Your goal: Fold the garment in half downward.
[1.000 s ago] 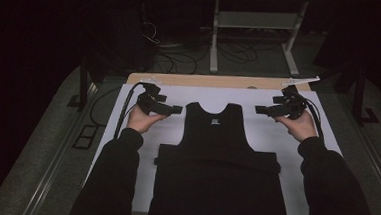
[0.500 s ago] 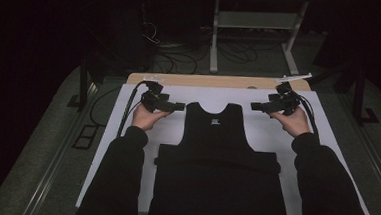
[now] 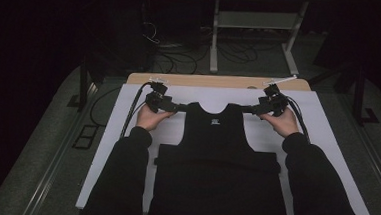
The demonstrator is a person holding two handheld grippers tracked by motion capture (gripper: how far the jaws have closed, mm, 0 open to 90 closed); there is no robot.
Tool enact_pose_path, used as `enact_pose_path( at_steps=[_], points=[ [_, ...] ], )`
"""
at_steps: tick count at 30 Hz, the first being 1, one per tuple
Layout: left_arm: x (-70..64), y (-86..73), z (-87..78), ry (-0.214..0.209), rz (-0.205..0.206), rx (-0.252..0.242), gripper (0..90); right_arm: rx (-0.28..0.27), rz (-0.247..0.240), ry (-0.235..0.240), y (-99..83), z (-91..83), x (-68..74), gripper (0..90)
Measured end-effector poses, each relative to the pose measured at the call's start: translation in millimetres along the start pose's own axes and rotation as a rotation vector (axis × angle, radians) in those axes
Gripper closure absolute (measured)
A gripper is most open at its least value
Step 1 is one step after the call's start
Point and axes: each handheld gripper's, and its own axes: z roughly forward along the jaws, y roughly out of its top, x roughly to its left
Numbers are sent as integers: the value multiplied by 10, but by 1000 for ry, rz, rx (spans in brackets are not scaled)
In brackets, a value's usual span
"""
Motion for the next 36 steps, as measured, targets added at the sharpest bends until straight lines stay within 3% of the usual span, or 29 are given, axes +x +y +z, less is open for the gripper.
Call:
enact_pose_path(
  at_steps=[4, 8, 14, 17, 19, 23, 25, 29, 33, 36],
  points=[
    [-26, 36, 59, 14, 17, 26, 0, -6, 17, 1, -2, 62, -37, 28],
    [-30, 58, 132, 18, 7, 33, 0, -3, 25, -5, -12, 136, -51, 34],
    [-35, 69, 265, 14, 46, 71, 0, 18, 20, -20, -53, 282, -50, 74],
    [-53, 65, 336, 7, 4, 25, 10, 20, 28, -21, -58, 344, -53, 85],
    [-39, 52, 366, 3, -3, 29, 37, 19, 38, -25, -57, 382, -58, 95],
    [-2, 9, 448, 6, -9, 59, 47, 40, 65, -28, -40, 448, -51, 115],
    [16, -16, 477, 13, -31, 74, 61, 50, 66, -34, -31, 478, -44, 129],
    [67, -43, 509, 36, -25, 117, 90, 59, 79, -53, -26, 531, -40, 154],
    [68, -59, 538, 28, -53, 105, 113, 55, 91, -63, -40, 564, -25, 203],
    [60, -65, 556, 34, -41, 121, 137, 73, 85, -72, -59, 605, -6, 248]
  ],
)
